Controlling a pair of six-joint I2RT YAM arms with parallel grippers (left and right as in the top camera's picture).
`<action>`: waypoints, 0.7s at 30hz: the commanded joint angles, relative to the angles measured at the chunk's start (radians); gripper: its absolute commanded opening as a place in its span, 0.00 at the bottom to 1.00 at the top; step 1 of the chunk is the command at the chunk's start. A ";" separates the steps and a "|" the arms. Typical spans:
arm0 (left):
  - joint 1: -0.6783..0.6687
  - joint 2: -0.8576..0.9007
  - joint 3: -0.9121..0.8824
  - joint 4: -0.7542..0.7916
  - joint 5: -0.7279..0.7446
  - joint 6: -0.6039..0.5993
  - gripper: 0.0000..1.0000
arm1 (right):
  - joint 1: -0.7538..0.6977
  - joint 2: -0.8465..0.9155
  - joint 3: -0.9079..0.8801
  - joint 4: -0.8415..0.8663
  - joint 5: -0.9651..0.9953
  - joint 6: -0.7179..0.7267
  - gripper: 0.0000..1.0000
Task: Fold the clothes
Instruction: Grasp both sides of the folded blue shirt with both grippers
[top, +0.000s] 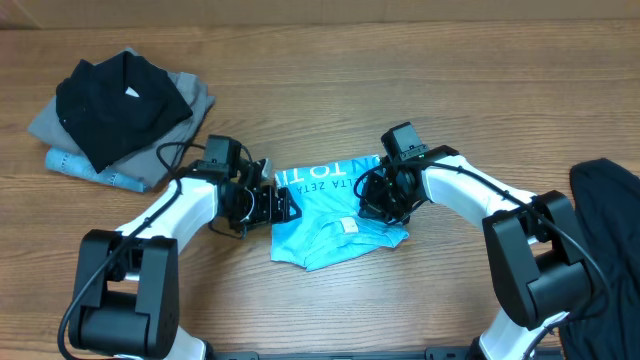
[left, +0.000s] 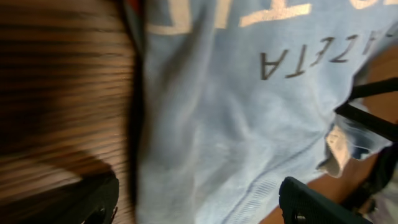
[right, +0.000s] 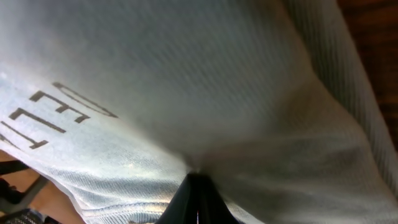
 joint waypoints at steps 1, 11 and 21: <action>-0.045 0.104 -0.037 0.039 0.045 -0.032 0.82 | 0.005 0.046 -0.027 -0.004 0.021 0.026 0.04; -0.168 0.238 0.122 -0.014 0.119 -0.124 0.76 | 0.005 0.046 -0.027 -0.005 0.006 0.025 0.04; -0.166 0.238 0.124 -0.066 0.054 -0.193 0.79 | 0.005 0.046 -0.027 -0.016 -0.004 0.021 0.04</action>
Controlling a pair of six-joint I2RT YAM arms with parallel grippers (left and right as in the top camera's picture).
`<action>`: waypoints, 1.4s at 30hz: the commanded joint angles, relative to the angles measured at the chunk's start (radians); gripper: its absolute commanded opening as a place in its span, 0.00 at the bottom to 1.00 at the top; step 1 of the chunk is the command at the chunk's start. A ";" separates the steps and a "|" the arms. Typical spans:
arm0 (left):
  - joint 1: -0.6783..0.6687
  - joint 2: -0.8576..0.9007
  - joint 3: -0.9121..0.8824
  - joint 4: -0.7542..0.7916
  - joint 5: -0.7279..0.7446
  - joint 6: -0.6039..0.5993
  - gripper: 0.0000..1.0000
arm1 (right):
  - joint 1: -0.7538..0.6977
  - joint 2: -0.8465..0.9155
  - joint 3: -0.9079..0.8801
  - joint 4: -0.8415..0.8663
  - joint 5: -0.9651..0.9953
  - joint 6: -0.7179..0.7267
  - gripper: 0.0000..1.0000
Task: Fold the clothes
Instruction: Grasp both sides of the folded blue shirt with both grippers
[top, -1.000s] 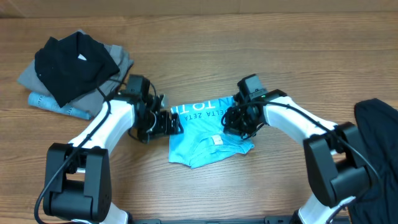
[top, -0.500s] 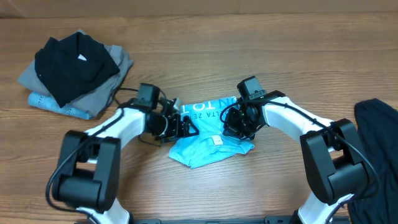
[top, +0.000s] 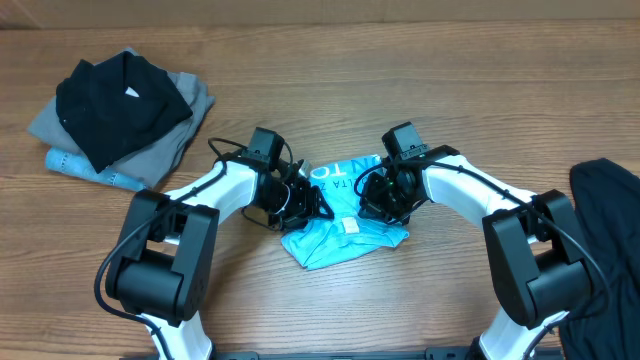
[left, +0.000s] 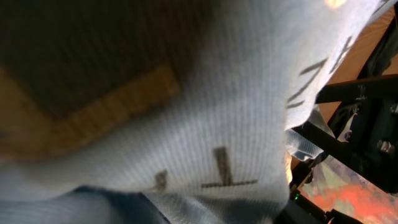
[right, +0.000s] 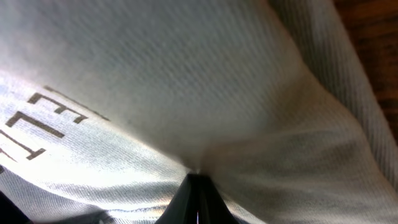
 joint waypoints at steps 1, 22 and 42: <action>0.005 0.046 -0.026 -0.066 -0.108 -0.003 0.84 | 0.009 0.042 -0.027 -0.017 0.016 0.002 0.04; 0.124 0.045 -0.212 0.188 -0.130 -0.102 0.88 | 0.006 0.042 -0.027 -0.039 -0.025 -0.043 0.04; 0.014 -0.024 -0.103 0.115 -0.166 -0.052 0.04 | -0.004 -0.086 0.025 -0.158 0.085 -0.122 0.04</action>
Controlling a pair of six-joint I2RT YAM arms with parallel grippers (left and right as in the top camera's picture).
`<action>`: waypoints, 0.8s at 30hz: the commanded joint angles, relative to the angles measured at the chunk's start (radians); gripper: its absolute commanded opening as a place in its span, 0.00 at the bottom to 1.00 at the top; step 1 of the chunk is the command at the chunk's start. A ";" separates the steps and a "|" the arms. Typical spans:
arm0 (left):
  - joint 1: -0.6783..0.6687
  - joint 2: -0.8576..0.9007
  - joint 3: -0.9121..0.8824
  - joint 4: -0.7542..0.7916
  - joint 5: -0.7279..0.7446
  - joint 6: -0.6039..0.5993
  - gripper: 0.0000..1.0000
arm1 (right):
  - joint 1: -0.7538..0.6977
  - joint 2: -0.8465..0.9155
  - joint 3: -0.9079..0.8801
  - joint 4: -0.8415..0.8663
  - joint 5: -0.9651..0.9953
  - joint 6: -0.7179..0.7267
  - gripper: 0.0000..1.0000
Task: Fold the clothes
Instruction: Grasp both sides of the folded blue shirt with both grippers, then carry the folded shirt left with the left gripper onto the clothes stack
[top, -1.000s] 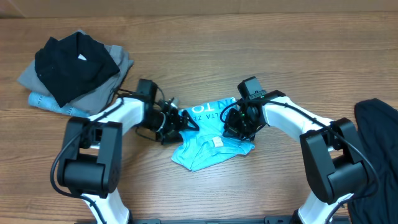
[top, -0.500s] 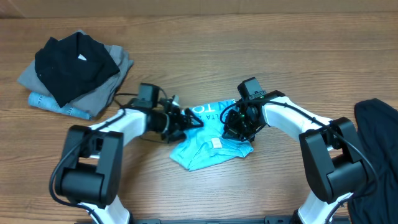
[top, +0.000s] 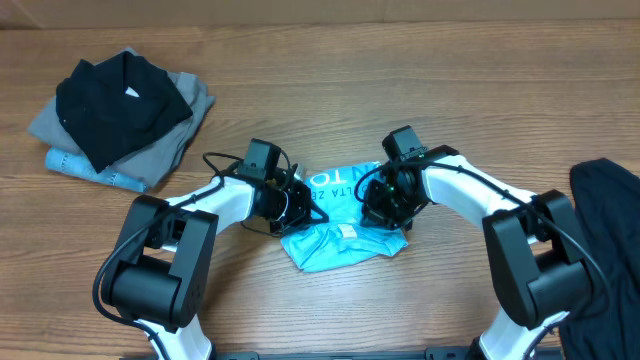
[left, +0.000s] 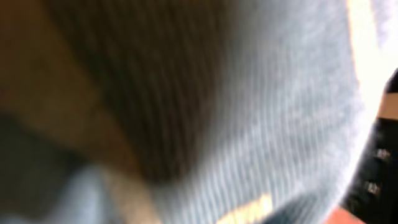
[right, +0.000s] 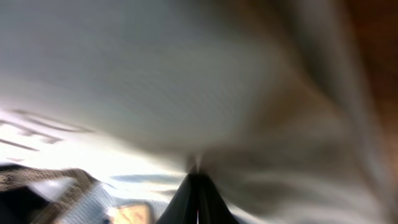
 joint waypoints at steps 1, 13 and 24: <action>0.021 -0.029 0.071 -0.177 -0.201 0.146 0.04 | -0.011 -0.114 0.040 -0.069 0.100 -0.068 0.04; 0.185 -0.188 0.535 -0.472 -0.270 0.313 0.04 | -0.062 -0.389 0.079 -0.128 0.099 -0.083 0.04; 0.629 -0.182 0.798 -0.473 -0.356 0.407 0.04 | -0.062 -0.397 0.079 -0.135 0.099 -0.075 0.04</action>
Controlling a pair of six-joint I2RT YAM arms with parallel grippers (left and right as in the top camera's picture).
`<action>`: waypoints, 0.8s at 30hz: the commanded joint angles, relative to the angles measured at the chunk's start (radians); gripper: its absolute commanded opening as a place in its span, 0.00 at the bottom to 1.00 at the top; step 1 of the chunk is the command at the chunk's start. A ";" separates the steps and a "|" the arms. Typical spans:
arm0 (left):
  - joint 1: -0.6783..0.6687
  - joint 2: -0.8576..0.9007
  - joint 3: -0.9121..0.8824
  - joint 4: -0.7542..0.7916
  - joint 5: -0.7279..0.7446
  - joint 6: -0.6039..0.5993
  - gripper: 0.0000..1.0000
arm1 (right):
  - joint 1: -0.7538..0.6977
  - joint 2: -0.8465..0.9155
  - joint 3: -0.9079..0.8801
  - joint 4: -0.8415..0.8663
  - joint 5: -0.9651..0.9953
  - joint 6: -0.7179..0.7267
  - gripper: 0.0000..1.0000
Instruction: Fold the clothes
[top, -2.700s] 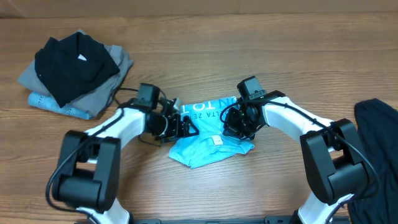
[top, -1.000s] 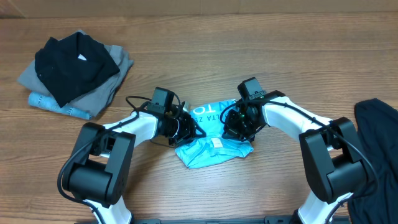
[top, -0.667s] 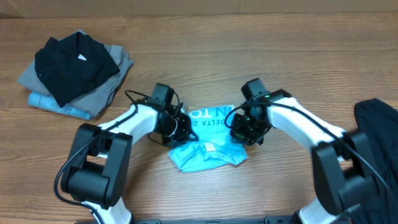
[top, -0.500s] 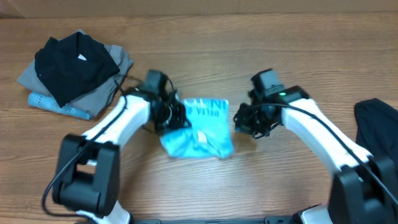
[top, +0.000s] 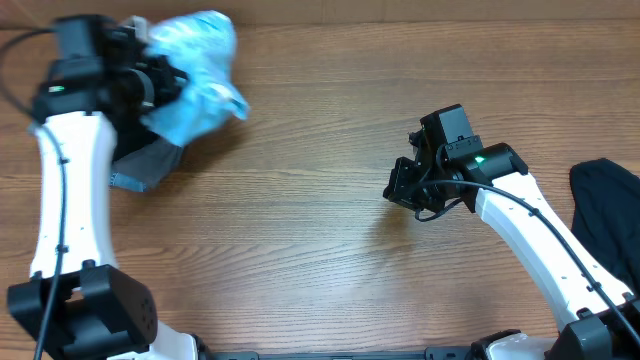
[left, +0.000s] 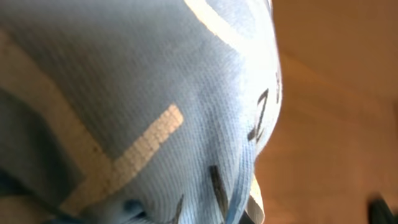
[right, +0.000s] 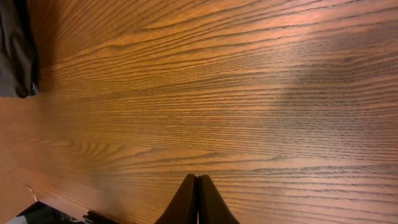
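The light blue shirt (top: 192, 72) with white lettering hangs bunched at the far left, over the stack of folded clothes (top: 150, 160). My left gripper (top: 150, 85) is shut on it. In the left wrist view the shirt (left: 155, 93) fills the frame and hides the fingers. My right gripper (top: 400, 190) hovers over bare wood right of the middle, and in its wrist view the fingers (right: 198, 200) are pressed together on nothing.
A black garment (top: 605, 215) lies at the table's right edge. A strip of dark cloth (right: 13, 50) shows at the upper left of the right wrist view. The wooden tabletop (top: 300, 200) stretches between the two arms.
The blue shirt has left the middle of the table and now hangs from my left gripper at the far left, over the stack. My right gripper has let go and stands shut on nothing.
The shirt lay folded in the middle, my right gripper shut on its right edge and my left open at its left edge. Then the left gripper was in the shirt's left side and the cloth bunched smaller. Now the left alone holds it over the stack.
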 joint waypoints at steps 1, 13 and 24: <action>0.137 -0.009 0.035 0.032 -0.066 0.093 0.04 | -0.002 -0.022 0.019 0.001 0.010 0.002 0.04; 0.374 0.149 0.064 0.016 -0.211 0.153 0.93 | -0.002 -0.022 0.019 -0.087 0.006 0.026 0.04; 0.425 0.085 0.233 -0.277 -0.138 0.230 0.32 | -0.002 -0.022 0.019 -0.056 0.010 0.027 0.04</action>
